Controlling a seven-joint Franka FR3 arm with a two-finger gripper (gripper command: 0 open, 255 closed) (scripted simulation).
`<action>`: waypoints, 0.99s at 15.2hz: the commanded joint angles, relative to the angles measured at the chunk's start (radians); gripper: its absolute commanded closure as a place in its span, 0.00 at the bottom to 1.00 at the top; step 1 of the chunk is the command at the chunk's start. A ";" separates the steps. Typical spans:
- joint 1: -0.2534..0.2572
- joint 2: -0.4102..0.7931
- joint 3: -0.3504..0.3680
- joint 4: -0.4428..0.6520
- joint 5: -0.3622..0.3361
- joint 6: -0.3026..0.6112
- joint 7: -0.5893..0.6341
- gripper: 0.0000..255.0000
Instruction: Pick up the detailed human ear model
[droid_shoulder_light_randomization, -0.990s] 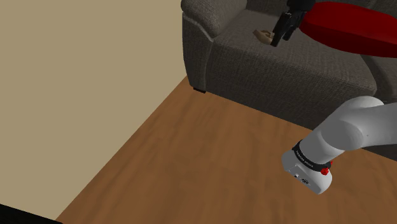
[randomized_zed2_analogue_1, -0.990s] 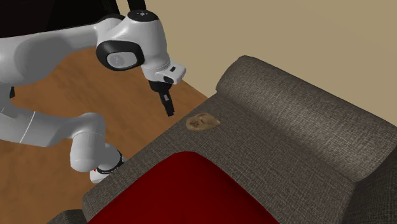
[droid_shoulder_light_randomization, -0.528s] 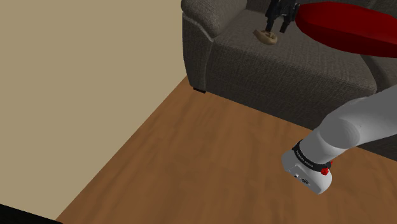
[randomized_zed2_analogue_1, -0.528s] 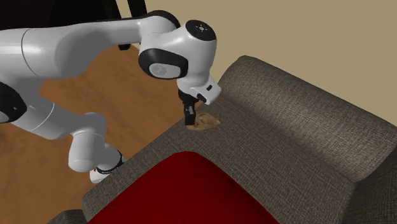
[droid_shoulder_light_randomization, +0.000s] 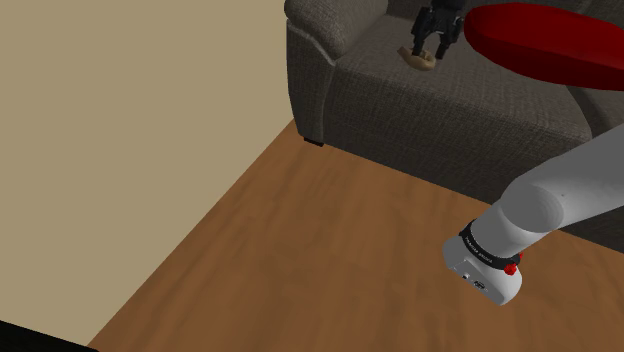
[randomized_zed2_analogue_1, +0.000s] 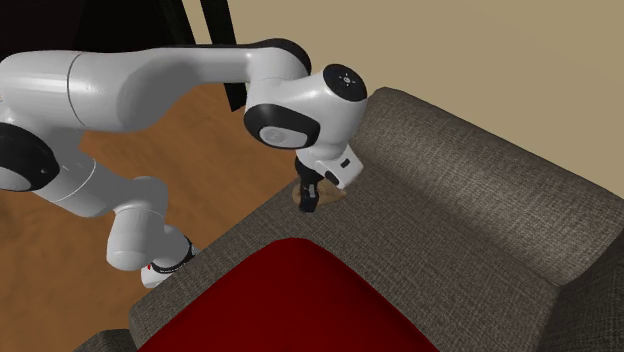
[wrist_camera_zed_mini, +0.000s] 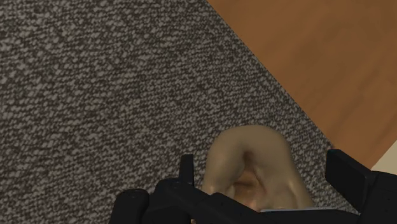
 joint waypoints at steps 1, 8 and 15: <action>-0.001 -0.008 0.000 -0.041 -0.001 0.034 -0.004 0.00; 0.000 -0.008 0.001 -0.041 -0.001 0.034 -0.003 1.00; -0.001 -0.006 0.000 -0.013 -0.001 0.007 -0.001 1.00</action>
